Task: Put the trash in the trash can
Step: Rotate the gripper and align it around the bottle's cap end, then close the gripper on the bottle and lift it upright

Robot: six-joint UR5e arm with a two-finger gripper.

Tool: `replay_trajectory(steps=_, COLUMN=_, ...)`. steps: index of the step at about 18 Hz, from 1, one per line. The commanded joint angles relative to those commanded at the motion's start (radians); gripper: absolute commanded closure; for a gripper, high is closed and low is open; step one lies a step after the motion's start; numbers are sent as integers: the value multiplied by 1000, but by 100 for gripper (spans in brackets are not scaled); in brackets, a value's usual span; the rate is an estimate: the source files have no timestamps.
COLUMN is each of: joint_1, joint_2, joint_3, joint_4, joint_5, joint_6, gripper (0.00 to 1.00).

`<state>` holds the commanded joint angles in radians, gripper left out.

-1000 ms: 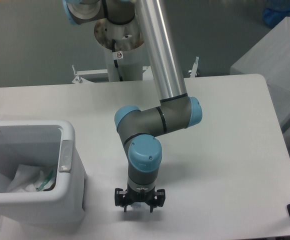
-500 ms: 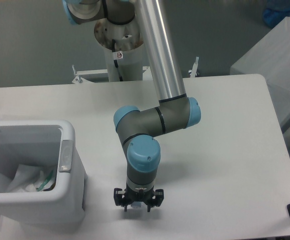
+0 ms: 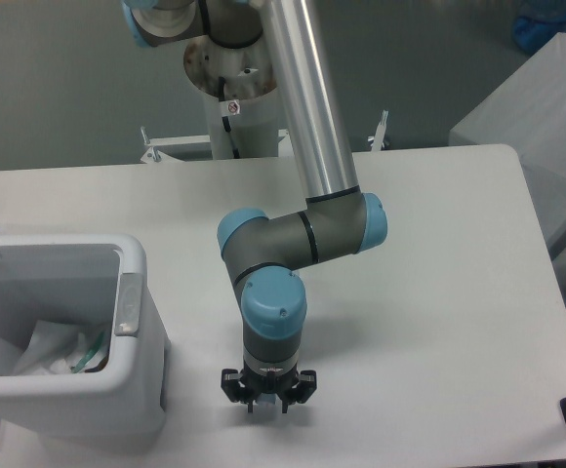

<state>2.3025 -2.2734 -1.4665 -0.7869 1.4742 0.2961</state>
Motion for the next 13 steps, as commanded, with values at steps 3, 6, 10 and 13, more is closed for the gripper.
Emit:
replay_trajectory(steps=3, joint_1=0, joint_2=2, joint_3=-2, joint_4=0, joint_5=0, joint_6=0, gripper=62)
replay_trajectory(steps=6, joint_1=0, joint_2=3, joint_3=-2, joint_4=0, joint_5=0, joint_6=-3, gripper=64)
replay_trajectory(steps=10, joint_1=2, joint_2=9, joint_3=-2, joint_4=0, joint_5=-2, joint_6=-3, gripper=64)
replay_trajectory(steps=13, joint_1=6, joint_2=29, joint_3=0, joint_4=2, joint_5=-2, joint_6=9, gripper=64)
